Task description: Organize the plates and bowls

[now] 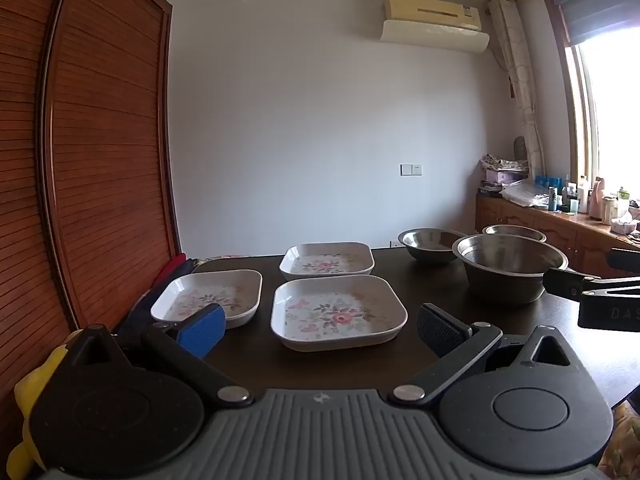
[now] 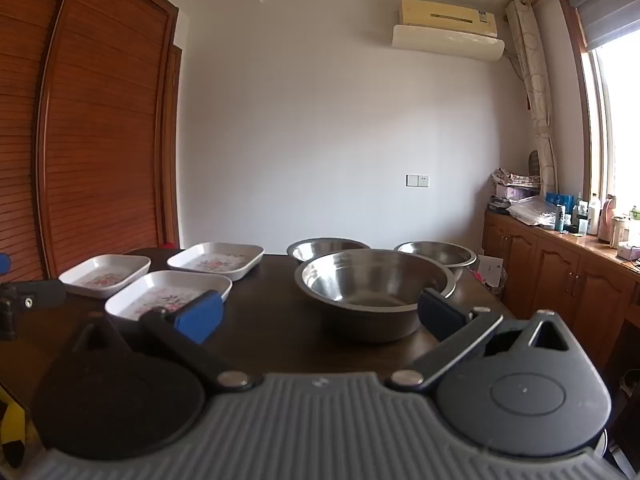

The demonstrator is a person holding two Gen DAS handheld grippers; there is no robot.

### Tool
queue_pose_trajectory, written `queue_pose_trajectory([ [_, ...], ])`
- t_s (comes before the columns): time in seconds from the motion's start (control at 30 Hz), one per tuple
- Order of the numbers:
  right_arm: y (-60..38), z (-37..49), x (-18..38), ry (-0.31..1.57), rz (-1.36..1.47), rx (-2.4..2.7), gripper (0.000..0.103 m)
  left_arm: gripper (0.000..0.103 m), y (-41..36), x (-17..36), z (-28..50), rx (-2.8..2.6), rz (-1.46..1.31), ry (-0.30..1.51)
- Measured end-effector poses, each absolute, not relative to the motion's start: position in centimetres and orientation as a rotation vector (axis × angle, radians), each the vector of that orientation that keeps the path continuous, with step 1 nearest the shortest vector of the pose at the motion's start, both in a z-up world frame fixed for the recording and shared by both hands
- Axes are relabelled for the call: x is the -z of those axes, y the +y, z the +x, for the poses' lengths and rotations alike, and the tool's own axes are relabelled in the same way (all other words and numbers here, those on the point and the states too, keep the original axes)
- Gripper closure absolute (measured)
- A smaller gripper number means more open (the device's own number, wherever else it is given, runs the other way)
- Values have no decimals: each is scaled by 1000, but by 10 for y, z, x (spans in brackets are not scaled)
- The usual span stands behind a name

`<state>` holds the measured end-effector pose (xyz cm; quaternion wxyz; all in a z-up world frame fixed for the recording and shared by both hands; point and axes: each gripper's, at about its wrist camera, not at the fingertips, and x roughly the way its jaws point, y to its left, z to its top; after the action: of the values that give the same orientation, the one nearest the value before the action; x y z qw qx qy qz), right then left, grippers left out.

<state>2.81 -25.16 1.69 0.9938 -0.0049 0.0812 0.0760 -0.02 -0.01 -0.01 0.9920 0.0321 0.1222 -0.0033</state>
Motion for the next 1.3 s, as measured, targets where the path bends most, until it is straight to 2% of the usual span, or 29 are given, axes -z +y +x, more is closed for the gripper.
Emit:
queue_pose_trajectory([
  [1.3, -254, 26, -16, 168, -19, -150, 0, 0, 0, 3, 1, 5, 71, 248],
])
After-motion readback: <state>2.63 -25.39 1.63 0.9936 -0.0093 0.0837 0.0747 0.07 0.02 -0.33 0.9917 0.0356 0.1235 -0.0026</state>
